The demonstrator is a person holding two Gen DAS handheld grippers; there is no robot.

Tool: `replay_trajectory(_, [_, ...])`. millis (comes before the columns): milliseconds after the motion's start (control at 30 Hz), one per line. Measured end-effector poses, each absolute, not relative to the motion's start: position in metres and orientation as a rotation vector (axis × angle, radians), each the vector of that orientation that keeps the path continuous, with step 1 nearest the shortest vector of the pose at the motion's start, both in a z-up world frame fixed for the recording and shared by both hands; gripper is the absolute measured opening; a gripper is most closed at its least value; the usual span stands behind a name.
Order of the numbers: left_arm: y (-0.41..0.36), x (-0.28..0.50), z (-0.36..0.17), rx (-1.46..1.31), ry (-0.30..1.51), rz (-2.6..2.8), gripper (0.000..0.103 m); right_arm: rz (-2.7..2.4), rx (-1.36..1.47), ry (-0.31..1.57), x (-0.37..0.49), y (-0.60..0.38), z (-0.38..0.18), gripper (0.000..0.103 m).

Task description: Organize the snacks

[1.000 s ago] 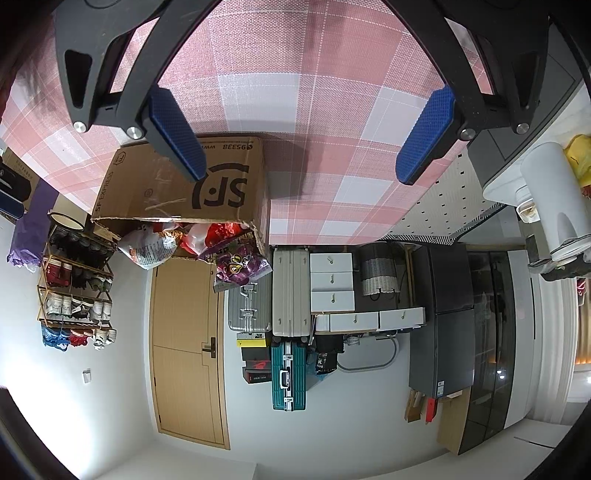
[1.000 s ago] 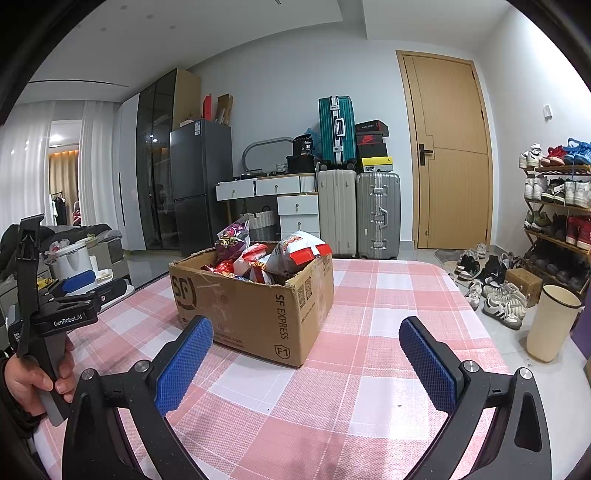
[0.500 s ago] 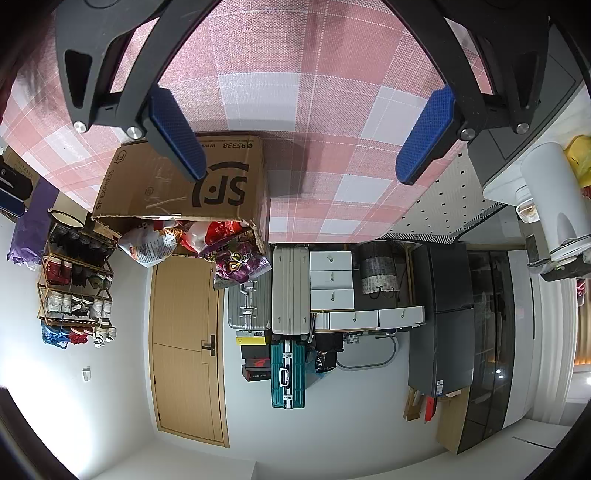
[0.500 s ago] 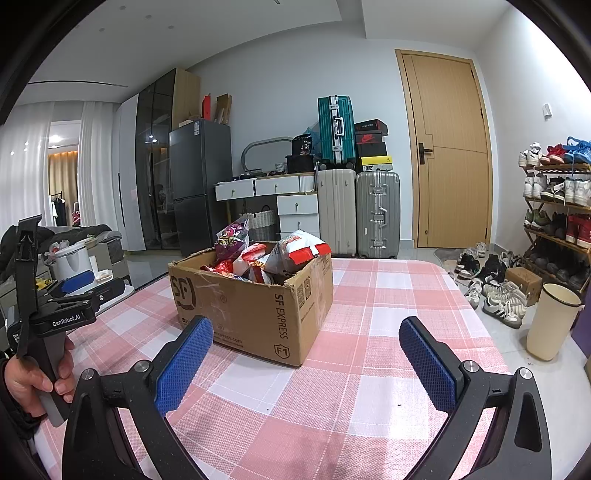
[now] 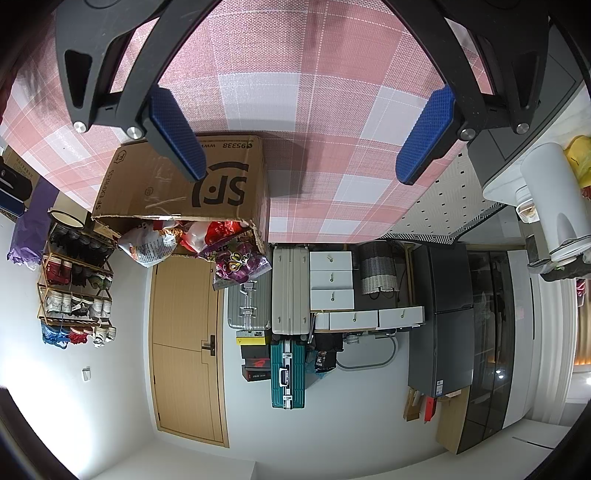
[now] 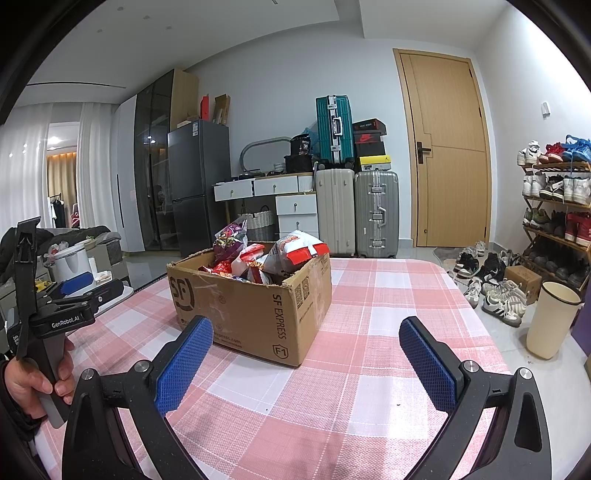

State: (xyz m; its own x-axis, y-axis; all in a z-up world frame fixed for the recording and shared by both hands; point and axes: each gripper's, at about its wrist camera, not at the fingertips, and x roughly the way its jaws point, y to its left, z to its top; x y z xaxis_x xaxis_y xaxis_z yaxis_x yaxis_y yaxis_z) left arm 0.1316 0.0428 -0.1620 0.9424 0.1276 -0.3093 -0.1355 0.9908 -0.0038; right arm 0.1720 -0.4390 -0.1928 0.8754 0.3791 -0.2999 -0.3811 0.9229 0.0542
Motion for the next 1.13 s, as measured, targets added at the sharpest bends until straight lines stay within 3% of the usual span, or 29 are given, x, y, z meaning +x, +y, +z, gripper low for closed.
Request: replay_trajectory(1133, [0.0443, 0.1304, -0.1628, -0.035, 0.312, 0.153, 0.103, 0.396, -0.005, 0.312, 0.1715, -0.4397, -0.1922, 0.103])
